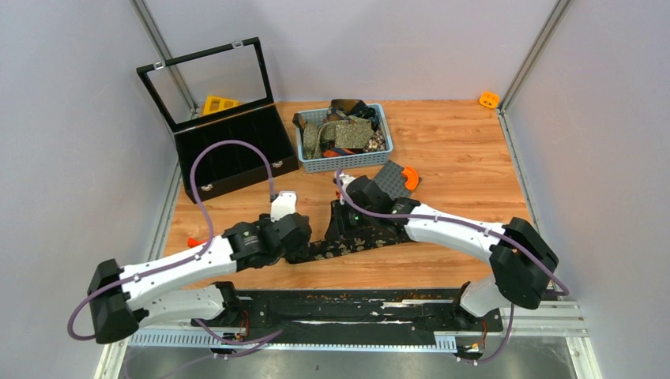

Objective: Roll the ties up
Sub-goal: Roll the tie at the center of the board.

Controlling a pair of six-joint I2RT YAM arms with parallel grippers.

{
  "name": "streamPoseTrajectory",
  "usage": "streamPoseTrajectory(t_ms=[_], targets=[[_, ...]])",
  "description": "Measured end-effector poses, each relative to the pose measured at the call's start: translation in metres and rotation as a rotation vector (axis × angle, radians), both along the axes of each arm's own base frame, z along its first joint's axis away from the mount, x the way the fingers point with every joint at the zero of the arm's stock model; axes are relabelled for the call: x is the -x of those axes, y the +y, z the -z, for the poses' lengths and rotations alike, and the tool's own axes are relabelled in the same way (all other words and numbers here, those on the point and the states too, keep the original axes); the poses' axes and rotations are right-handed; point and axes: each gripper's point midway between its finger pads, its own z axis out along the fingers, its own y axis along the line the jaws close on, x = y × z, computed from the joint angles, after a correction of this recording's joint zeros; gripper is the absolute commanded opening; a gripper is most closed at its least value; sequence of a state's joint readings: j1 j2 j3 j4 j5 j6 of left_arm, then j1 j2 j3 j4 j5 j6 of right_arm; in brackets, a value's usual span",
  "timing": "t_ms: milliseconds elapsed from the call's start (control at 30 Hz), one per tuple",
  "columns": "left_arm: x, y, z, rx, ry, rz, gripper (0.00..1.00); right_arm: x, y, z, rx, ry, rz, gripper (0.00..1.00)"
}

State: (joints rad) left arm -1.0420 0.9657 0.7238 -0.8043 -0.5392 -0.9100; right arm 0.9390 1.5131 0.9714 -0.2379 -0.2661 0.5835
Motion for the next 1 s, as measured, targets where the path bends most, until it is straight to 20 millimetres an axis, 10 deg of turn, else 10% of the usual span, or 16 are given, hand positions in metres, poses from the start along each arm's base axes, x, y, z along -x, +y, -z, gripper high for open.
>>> streamPoseTrajectory(t_ms=[367,1000], targets=[[0.013,0.045,0.02,0.094,-0.04,-0.086,0.85,0.015,0.062,0.022,0.001,0.067,-0.113,0.02],[0.014,0.039,0.031,0.211,-0.07,-0.094,0.9,0.009,0.067,0.05,0.048,0.102,-0.103,0.0]])
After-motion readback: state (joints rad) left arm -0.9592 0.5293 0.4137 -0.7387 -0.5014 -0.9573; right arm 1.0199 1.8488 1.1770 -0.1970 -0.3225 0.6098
